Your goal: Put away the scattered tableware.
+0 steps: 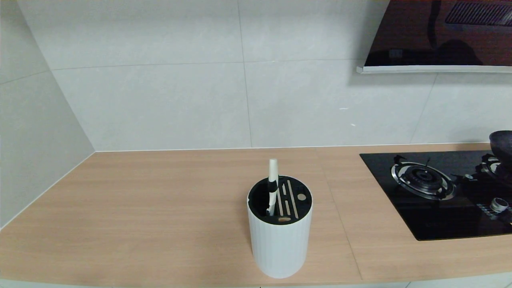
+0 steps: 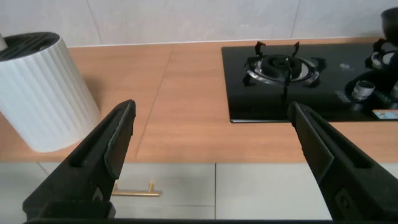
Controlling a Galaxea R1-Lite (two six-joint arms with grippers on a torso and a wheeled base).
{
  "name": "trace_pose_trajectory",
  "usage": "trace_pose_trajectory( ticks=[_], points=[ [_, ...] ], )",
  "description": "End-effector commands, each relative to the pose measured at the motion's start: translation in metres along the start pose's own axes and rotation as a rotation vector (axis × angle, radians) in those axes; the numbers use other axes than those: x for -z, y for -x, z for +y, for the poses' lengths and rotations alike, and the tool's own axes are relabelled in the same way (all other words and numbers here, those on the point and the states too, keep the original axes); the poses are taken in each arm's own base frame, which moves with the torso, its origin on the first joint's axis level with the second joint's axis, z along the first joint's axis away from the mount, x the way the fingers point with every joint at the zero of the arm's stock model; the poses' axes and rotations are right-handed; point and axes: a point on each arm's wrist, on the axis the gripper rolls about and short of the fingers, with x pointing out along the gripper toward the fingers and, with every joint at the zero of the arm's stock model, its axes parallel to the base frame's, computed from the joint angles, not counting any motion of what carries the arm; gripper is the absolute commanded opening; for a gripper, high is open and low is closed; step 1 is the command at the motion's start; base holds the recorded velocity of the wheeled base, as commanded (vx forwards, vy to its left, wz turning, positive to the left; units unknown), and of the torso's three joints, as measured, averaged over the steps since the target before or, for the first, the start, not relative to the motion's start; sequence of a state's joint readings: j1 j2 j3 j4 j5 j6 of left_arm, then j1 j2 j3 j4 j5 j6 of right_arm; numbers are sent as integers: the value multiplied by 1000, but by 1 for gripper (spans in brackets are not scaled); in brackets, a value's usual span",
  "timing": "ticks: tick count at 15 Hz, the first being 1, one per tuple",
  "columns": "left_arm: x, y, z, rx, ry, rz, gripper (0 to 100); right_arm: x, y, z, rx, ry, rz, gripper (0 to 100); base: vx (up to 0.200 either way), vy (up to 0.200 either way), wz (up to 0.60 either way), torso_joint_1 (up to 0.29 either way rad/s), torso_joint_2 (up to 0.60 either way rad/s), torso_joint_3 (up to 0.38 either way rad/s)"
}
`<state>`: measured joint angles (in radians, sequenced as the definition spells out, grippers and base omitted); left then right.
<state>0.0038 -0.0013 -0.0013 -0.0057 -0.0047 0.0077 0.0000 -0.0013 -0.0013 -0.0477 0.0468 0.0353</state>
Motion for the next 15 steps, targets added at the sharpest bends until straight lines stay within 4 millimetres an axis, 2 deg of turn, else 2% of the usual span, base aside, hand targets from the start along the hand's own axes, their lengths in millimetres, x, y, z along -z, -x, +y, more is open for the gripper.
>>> trace_pose_trajectory(
  ticks=[1, 4, 5, 15],
  points=[
    [1, 0, 0, 4, -21, 13, 100, 0, 0, 0, -1, 0, 3, 100, 0, 0, 0, 0, 0, 0],
    [1, 0, 0, 4, -32, 13, 100, 1, 0, 0, -14, 24, 6, 100, 0, 0, 0, 0, 0, 0],
    [1, 0, 0, 2, 12, 11, 100, 6, 0, 0, -18, 46, 63, 100, 0, 0, 0, 0, 0, 0],
    [1, 0, 0, 2, 9, 11, 100, 5, 0, 0, -19, 46, 47, 100, 0, 0, 0, 0, 0, 0]
  ],
)
